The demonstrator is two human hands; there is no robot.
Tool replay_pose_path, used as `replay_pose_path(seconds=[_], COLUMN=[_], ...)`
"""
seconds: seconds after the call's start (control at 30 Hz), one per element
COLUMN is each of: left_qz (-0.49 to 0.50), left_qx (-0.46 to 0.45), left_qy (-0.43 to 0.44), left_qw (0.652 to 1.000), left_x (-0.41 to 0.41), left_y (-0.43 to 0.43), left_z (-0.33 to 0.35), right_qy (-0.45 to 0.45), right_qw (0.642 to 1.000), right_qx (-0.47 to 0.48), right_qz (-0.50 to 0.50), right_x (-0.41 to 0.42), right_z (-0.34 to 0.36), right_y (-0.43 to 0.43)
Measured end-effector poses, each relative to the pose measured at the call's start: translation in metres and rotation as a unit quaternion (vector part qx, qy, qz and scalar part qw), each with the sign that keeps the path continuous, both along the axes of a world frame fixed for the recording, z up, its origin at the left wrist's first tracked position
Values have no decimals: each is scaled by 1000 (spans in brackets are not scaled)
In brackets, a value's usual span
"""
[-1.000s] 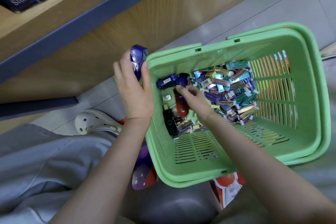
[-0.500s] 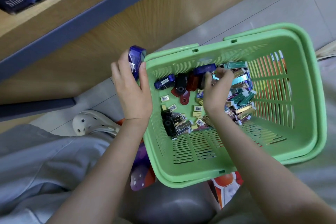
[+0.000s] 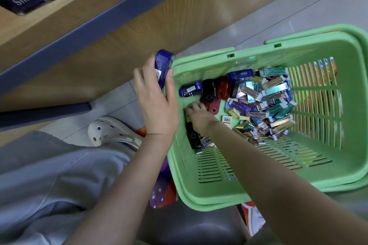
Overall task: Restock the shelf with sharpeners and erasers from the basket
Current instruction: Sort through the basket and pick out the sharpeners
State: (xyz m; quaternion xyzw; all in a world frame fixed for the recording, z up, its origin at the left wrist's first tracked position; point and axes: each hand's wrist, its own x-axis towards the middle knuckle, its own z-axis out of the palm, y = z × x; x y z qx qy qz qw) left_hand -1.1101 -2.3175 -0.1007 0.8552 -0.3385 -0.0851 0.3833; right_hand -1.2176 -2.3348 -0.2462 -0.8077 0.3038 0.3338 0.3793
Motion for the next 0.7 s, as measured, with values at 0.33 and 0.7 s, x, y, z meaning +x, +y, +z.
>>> replay_pose_path(seconds=[0.33,0.7], left_qz=[-2,-5], left_qx=[5,-9], left_qy=[-5,0], left_qw=[1000,1000], left_x=[1,-1], left_y=[0,0], left_z=[0,1], right_qy=[34,-97], right_qw=[961,937], right_qx=[199,172], right_qz=[-187,-288], right_x=[-23,-61], right_z=[-4,35], right_y=[-3,-21])
